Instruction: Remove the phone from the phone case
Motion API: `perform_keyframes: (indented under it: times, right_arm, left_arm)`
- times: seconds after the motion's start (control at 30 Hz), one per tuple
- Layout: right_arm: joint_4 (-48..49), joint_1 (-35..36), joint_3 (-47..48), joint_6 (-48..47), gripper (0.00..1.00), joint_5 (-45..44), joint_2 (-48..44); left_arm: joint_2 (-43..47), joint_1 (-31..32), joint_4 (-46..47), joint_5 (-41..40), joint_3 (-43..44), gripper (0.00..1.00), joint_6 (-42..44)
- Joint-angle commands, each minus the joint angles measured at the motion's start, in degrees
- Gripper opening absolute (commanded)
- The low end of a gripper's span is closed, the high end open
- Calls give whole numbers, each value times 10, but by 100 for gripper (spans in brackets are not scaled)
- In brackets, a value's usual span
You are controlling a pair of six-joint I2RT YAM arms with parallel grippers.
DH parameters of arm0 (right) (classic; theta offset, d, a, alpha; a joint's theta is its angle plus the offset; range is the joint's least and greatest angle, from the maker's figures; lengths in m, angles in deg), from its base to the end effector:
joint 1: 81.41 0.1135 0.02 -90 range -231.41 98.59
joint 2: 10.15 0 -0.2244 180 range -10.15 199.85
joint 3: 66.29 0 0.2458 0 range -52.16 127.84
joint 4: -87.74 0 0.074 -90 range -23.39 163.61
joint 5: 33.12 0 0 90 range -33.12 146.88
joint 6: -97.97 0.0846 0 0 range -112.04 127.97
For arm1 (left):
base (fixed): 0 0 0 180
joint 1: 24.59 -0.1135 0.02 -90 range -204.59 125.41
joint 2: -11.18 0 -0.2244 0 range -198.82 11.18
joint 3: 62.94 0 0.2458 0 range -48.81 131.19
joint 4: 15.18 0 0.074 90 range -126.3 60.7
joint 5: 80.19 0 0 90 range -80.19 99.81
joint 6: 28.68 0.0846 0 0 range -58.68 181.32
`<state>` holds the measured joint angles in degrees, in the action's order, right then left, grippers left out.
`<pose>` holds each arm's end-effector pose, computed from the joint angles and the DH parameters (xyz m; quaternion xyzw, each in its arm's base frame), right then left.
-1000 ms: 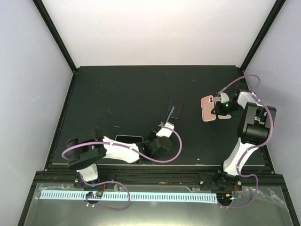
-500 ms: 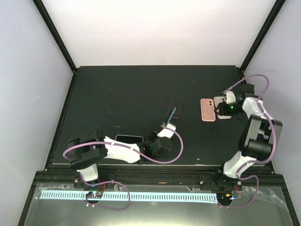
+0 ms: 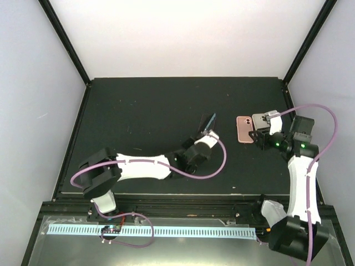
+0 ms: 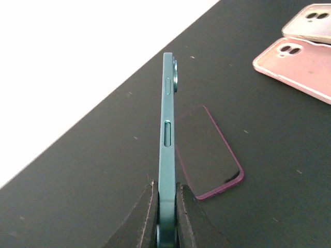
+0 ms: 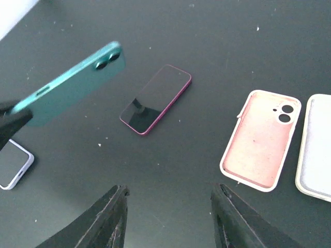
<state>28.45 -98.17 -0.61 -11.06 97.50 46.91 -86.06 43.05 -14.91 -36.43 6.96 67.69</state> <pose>0.2348 -0.0132 0.2318 -0.1343 0.8806 0.2141 0.4008 0.2028 -0.3325 0.1629 0.3085 0.7498 0.0436 0.5837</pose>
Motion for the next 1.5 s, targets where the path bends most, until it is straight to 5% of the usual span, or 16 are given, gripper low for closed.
perform_keyframes:
  times: [0.0,0.67,0.8,1.07,1.2,1.47]
  right_arm:
    - [42,0,-23,54,46,19,-48]
    - [82,-1,-49,125,45,-39,-90]
    - [76,-1,-48,120,45,-39,-85]
    - [69,-1,-42,108,45,-44,-66]
    - [70,-1,-44,106,45,-49,-66]
    - [76,-1,-48,104,45,-51,-90]
  left_arm:
    - [-18,-39,-111,-9,108,2,103]
    - [-239,-124,-230,-51,240,2,247]
    - [-264,-126,-251,-58,261,28,243]
    - [-258,-129,-308,-37,278,53,184]
    - [-217,-129,-382,-3,289,81,107]
    - [-25,-130,-526,84,187,99,-134]
